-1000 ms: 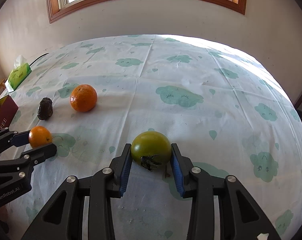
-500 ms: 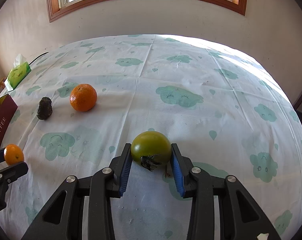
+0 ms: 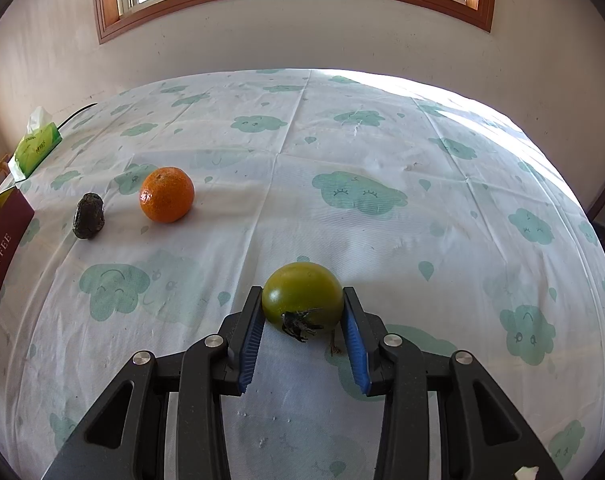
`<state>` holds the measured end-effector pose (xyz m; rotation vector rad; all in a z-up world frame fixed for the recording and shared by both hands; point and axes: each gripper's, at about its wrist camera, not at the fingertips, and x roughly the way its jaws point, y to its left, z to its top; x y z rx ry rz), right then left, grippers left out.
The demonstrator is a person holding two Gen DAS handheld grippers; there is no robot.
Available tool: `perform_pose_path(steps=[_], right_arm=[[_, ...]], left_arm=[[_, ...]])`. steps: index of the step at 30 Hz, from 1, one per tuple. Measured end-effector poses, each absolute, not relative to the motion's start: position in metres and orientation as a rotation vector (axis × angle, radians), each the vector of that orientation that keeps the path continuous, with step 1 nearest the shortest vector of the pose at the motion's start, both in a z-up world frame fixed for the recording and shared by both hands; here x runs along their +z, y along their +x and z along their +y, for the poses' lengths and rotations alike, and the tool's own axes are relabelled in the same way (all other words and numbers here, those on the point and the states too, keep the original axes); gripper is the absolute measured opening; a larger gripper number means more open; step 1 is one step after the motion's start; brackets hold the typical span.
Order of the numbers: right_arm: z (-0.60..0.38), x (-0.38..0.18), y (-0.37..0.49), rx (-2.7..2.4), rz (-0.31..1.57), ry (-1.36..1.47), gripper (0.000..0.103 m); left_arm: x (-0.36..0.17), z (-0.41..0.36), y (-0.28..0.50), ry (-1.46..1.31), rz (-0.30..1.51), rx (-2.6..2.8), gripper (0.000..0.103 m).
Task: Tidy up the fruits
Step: 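Carry the tangerine into the tray and open the left tool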
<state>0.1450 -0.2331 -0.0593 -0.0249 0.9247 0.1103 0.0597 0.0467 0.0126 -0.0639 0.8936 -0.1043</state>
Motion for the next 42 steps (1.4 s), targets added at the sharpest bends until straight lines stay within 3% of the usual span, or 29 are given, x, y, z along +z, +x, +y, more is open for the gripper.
perform_pose_path(steps=[19,42], right_arm=[[-0.233,-0.059,0.145,0.110,0.925,-0.025,0.036],[-0.235,-0.060,0.146,0.113,0.925,-0.018,0.036]], left_arm=[[-0.001,0.196,0.039,-0.185,0.929,0.182,0.043],[-0.037,0.210,0.034,-0.191,0.992,0.182,0.044]])
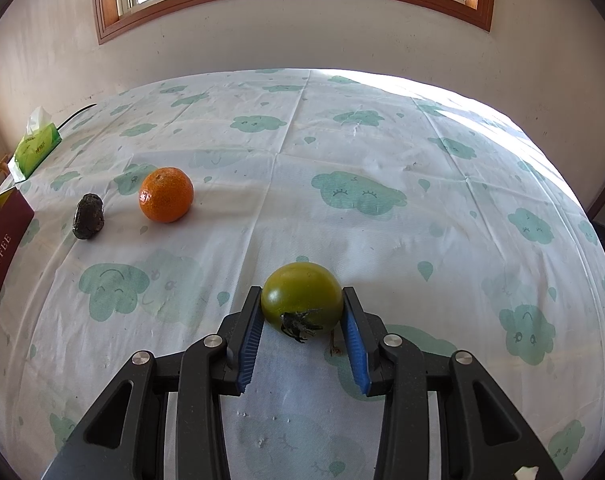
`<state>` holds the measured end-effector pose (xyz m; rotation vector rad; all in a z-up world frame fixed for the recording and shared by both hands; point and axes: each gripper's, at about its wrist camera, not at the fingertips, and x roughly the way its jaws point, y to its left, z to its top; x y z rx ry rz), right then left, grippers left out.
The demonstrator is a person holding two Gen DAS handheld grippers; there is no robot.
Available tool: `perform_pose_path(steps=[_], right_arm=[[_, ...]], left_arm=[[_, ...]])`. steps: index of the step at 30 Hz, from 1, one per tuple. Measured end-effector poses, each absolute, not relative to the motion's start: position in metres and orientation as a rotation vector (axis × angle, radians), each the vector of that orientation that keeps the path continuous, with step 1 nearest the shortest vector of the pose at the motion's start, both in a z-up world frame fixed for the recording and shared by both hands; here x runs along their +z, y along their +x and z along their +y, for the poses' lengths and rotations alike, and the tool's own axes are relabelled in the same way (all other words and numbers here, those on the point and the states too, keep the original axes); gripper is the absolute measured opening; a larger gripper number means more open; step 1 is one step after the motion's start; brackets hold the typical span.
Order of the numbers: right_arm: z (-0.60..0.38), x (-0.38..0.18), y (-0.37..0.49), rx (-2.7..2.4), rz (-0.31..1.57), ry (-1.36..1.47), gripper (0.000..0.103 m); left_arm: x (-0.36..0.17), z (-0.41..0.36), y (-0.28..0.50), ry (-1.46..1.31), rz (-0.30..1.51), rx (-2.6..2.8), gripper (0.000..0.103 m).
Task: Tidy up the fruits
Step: 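Carry the tangerine into the tray and open the left tool, then lower the green tomato into the tray and open the right tool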
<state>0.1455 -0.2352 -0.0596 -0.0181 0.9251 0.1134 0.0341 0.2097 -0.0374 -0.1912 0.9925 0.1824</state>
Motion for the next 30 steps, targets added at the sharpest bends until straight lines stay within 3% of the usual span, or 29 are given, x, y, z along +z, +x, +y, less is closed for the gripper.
perform_pose_path(steps=[17,23,30], right_arm=[[-0.212,-0.048,0.134,0.100,0.918,-0.081,0.033],[-0.158,-0.031,0.116,0.235,0.900,-0.131,0.033],[-0.064,-0.003,0.094,0.482,0.844,-0.169,0.033]], left_arm=[[-0.024,0.197,0.023,-0.136,0.952,0.162,0.058],[-0.014,0.195,0.013,-0.116,0.901,0.160,0.067],[-0.009,0.200,0.003,-0.150,0.902,0.172,0.068]])
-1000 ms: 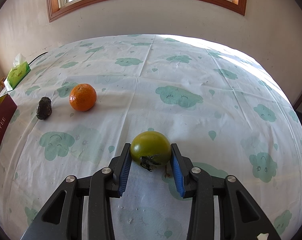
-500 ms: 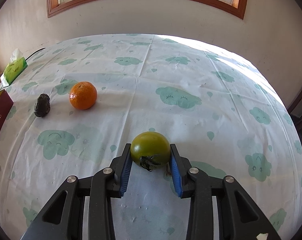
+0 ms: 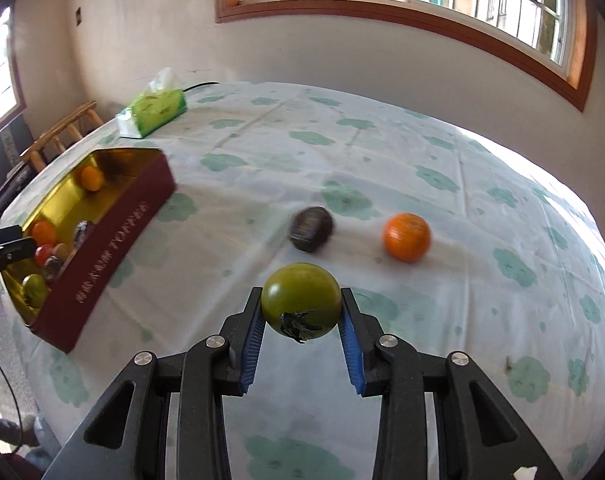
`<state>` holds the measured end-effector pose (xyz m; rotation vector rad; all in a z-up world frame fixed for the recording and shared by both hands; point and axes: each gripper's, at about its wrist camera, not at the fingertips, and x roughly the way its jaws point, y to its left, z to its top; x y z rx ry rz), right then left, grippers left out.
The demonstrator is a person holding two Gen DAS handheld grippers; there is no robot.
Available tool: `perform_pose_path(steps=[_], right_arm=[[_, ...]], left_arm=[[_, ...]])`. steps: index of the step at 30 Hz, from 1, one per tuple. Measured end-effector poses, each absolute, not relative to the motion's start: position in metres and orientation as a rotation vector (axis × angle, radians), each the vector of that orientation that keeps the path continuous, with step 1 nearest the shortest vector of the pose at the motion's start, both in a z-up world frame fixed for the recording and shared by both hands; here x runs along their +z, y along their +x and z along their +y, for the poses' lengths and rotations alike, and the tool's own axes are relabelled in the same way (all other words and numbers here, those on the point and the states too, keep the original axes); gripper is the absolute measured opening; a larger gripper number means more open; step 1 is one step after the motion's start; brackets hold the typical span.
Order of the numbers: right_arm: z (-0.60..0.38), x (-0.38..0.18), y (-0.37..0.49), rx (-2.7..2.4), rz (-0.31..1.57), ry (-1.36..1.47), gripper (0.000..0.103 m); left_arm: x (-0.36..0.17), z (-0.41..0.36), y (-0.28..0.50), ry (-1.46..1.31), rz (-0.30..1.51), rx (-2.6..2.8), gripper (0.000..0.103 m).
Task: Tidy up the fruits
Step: 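Lower the green tomato into the tray and open the right tool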
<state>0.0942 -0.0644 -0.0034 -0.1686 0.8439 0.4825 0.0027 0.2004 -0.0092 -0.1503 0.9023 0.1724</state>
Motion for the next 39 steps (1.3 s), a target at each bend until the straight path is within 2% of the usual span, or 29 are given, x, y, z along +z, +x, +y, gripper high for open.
perform_pose_path(steps=[8,17,33,39], right_arm=[[0.036,0.018,0.068,0.748,0.807,-0.195,0.033],[0.111,0.002,0.053,0.865,0.832,-0.295,0.033],[0.123,-0.020,0.051,0.846,0.869,-0.353,0.036],[0.103,-0.009,0.055,0.887,0.874,-0.203,0.039]], left_arm=[[0.001,0.223,-0.017,-0.179,0.874,0.239,0.069],[0.003,0.250,-0.039,-0.187,0.862,0.333,0.071],[-0.006,0.248,-0.037,-0.188,0.878,0.307,0.071],[-0.004,0.228,-0.031,-0.148,0.870,0.265,0.071]])
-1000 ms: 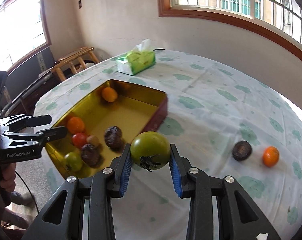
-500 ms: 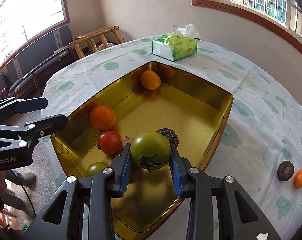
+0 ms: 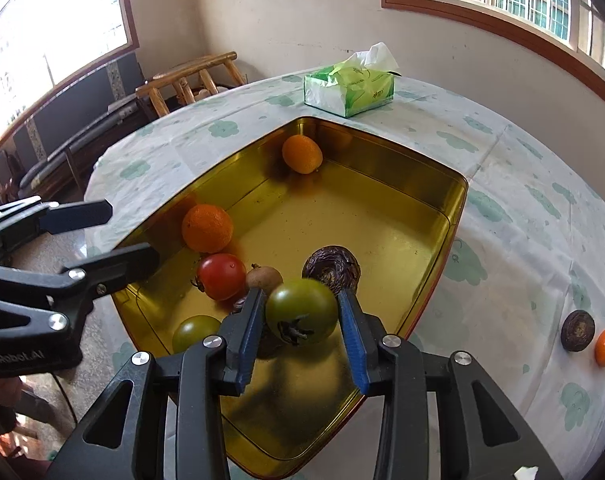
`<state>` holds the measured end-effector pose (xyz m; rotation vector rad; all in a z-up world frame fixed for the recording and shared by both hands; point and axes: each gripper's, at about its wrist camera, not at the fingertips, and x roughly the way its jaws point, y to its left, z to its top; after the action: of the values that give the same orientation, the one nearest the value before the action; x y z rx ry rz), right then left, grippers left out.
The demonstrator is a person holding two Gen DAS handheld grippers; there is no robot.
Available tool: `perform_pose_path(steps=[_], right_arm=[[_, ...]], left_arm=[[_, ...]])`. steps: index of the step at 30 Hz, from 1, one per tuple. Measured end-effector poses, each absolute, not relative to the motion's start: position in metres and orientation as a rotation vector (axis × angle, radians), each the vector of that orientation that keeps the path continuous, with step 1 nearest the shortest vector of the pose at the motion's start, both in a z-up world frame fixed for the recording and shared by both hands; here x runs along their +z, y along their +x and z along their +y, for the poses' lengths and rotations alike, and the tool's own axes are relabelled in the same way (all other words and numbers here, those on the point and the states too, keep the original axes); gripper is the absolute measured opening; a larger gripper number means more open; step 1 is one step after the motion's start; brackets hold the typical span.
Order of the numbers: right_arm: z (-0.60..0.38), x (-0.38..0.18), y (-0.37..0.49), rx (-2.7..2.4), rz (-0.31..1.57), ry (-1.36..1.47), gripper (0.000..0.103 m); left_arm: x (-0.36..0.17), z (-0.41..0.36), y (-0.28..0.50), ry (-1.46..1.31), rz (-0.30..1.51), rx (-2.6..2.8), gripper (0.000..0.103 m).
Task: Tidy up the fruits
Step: 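Lower the green tomato into the tray and open the right tool, then grasp the last tangerine with the right tool while the left tool approaches the passion fruit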
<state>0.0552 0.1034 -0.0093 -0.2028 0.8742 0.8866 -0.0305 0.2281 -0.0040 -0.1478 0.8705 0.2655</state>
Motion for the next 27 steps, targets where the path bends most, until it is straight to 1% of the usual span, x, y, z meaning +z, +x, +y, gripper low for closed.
perform_pose_path(steps=[2,7,17,22,23,24,25,27], right_arm=[[0.087,0.000,0.058,0.888,0.858,-0.139,0.039],[0.030,0.011,0.075,0.747,0.813,-0.119,0.040],[-0.109,-0.017,0.136,0.355,0.862,-0.098,0.040],[-0.137,-0.040,0.165,0.281,0.904,-0.095,0.041],[-0.139,-0.043,0.171,0.279,0.906,-0.094,0.042],[-0.141,-0.046,0.176,0.269,0.907,-0.096,0.046],[-0.141,-0.048,0.181,0.271,0.912,-0.095,0.048],[-0.141,-0.052,0.190,0.279,0.913,-0.091,0.049]], left_arm=[[-0.003,0.220,-0.028,-0.138,0.870,0.247,0.071],[0.001,0.191,-0.013,-0.113,0.872,0.173,0.071],[0.005,0.104,0.032,-0.062,0.887,-0.044,0.071],[0.002,0.065,0.063,-0.039,0.887,-0.089,0.071],[0.001,0.059,0.069,-0.043,0.893,-0.093,0.071],[-0.001,0.053,0.074,-0.047,0.899,-0.104,0.071],[-0.003,0.046,0.078,-0.048,0.904,-0.117,0.071],[-0.007,0.034,0.086,-0.038,0.908,-0.125,0.071]])
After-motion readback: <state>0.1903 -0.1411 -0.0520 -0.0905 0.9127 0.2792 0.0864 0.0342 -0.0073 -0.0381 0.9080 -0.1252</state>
